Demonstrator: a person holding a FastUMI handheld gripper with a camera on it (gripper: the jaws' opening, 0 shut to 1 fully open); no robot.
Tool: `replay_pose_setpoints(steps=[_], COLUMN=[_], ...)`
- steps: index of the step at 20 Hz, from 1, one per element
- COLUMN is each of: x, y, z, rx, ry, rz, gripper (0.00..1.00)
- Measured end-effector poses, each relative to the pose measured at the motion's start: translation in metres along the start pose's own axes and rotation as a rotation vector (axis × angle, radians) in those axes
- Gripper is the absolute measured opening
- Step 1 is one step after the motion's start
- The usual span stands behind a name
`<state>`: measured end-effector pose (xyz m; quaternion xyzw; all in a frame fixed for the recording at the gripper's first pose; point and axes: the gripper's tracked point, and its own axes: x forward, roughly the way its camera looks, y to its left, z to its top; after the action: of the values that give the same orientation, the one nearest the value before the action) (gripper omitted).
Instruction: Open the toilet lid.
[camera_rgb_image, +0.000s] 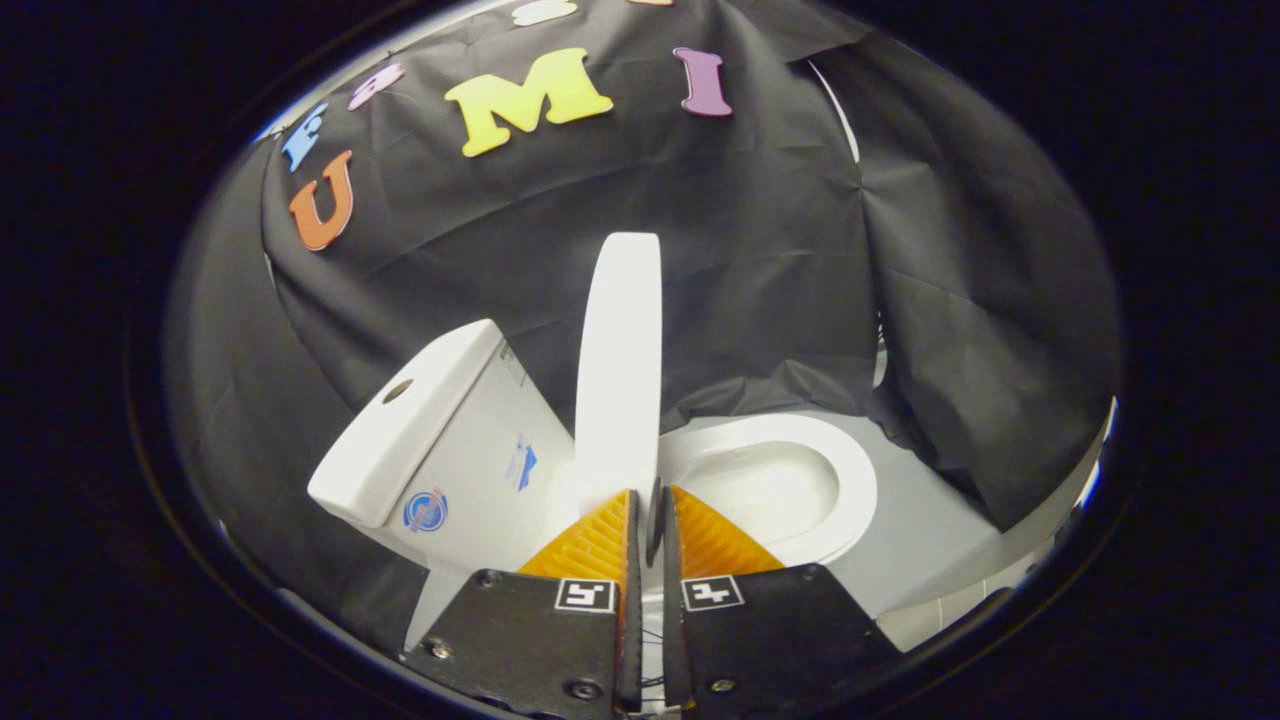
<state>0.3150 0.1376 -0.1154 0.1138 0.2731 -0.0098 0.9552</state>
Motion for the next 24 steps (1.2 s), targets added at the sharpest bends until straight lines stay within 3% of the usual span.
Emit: replay_pose_setpoints(steps=[6,24], x=[0.0,0.009], y=[0.041,0.128], z=[-0.003,-0.032], rx=[-0.096,-0.206], ry=[-0.02,0.003], rz=[0.004,0.057], gripper=[0.11,0.16])
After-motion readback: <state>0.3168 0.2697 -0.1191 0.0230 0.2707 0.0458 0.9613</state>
